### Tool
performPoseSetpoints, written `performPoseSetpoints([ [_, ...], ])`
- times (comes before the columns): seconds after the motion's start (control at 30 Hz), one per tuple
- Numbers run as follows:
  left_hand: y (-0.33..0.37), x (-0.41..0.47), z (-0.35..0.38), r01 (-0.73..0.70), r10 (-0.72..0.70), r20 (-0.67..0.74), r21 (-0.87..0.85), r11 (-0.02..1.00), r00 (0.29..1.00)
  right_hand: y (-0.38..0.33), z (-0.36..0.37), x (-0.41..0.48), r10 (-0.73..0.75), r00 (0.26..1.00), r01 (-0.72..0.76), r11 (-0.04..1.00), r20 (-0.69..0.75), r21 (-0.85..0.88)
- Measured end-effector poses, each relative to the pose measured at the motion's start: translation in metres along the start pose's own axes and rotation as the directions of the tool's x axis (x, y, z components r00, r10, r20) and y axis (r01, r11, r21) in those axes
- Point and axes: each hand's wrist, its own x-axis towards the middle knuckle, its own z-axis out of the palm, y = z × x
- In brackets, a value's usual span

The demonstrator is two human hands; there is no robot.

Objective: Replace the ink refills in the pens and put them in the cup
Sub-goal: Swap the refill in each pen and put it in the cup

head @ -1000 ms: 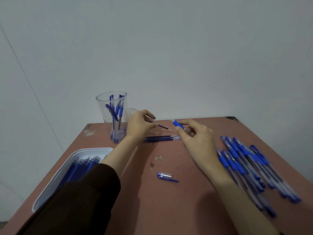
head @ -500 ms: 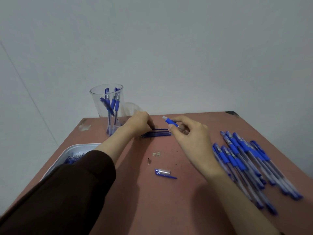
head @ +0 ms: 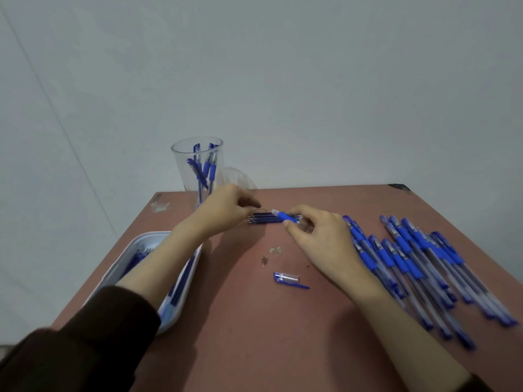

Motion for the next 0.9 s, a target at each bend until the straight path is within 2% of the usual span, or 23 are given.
performPoseSetpoints([
  [0.1,-0.010,-0.032,-0.018,0.019,-0.019,-0.049,0.004,1.000,0.999,-0.002,0.005,-0.003,-0.014,0.999,0.015,0.999,0.038,-0.037],
  [0.23,-0.031,-0.070,-0.045,0.154,-0.143,-0.110,0.099,0.983,0.984,-0.002,0.009,-0.004,-0.030,0.997,0.033,0.998,0.074,-0.045],
  [0.4,-0.045,-0.096,-0.050,0.330,-0.352,0.048,0.245,0.911,0.935,-0.001,0.011,-0.006,-0.041,0.996,0.045,0.998,0.082,-0.043],
  [0.6,-0.041,-0.099,-0.038,0.373,-0.427,0.091,0.346,0.861,0.900,0.002,0.011,-0.005,-0.048,0.995,0.052,0.998,0.089,-0.039],
  [0.73,-0.037,-0.094,-0.039,0.426,-0.485,0.100,0.350,0.834,0.869,0.003,0.010,-0.005,-0.052,0.994,0.056,0.998,0.094,-0.041],
  [0.9,-0.036,-0.090,-0.042,0.493,-0.540,0.139,0.269,0.828,0.830,0.002,0.010,-0.005,-0.054,0.994,0.057,0.998,0.099,-0.036],
])
